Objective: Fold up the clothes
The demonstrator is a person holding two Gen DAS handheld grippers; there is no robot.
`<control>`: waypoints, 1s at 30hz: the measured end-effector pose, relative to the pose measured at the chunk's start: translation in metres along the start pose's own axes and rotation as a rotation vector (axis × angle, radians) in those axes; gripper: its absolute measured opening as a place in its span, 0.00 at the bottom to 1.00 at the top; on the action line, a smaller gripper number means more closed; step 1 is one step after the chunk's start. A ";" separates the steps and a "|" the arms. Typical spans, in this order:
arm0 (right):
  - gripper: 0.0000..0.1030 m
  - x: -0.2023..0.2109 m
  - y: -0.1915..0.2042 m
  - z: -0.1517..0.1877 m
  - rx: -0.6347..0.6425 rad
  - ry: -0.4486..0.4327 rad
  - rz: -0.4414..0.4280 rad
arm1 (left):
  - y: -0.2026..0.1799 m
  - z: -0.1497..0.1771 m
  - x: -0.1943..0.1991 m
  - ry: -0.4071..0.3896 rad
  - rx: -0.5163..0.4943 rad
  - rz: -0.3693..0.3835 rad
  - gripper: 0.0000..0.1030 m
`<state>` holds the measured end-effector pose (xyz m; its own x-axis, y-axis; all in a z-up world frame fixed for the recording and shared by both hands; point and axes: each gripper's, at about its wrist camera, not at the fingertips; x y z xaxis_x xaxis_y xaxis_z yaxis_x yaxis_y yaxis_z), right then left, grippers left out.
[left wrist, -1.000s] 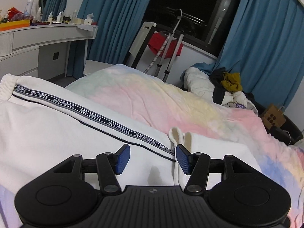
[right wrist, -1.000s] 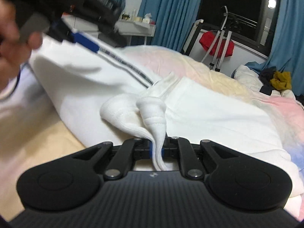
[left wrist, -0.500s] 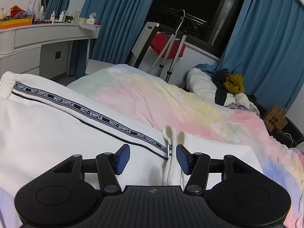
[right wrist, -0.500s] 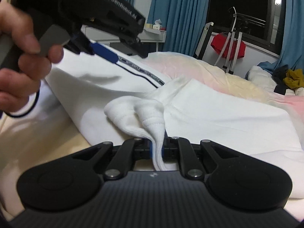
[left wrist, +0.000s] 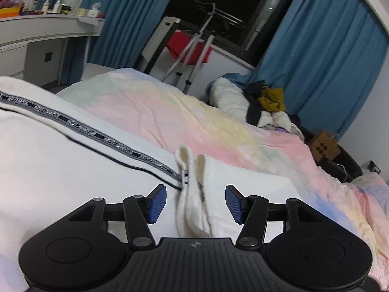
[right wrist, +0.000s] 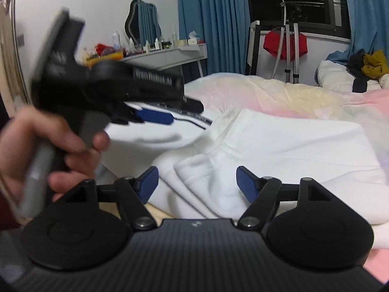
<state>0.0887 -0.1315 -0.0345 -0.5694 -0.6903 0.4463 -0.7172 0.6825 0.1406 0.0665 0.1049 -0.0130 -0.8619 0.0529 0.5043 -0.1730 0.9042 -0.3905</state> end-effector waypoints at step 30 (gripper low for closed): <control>0.72 -0.015 -0.104 0.016 -0.200 0.052 0.390 | 0.035 0.006 0.069 0.025 0.045 -0.247 0.57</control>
<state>0.1656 -0.1966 -0.0698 -0.7579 -0.3621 0.5427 -0.3574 0.9263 0.1190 -0.0018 0.1375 0.0037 -0.7787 -0.1567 0.6075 -0.3989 0.8711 -0.2866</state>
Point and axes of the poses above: each gripper's, at about its wrist camera, not at the fingertips, and x roughly against the way its jaws point, y to its left, z to its underside
